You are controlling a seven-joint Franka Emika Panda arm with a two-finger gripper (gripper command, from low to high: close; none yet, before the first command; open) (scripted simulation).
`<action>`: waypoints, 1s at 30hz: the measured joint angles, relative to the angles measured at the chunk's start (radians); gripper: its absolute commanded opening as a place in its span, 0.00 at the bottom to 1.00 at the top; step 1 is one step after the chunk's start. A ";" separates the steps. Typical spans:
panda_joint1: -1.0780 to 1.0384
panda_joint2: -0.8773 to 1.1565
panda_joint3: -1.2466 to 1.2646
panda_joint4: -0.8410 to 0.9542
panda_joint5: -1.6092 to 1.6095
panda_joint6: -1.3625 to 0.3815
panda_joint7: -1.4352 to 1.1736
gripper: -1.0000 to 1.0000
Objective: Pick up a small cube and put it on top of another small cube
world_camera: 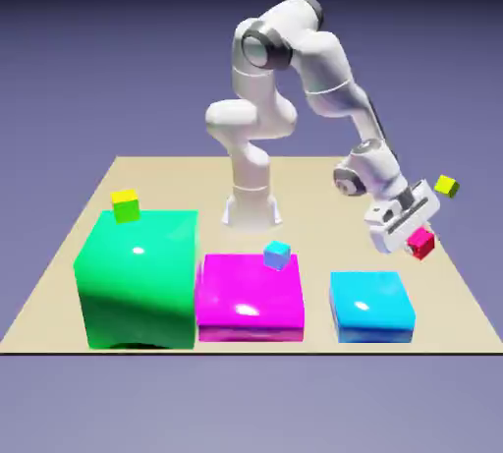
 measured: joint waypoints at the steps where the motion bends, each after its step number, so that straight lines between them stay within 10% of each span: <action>1: -0.034 0.007 0.017 0.023 -0.043 -0.026 0.036 0.00; 30: -0.390 -0.826 -0.896 -0.048 -0.245 -0.705 -0.189 0.00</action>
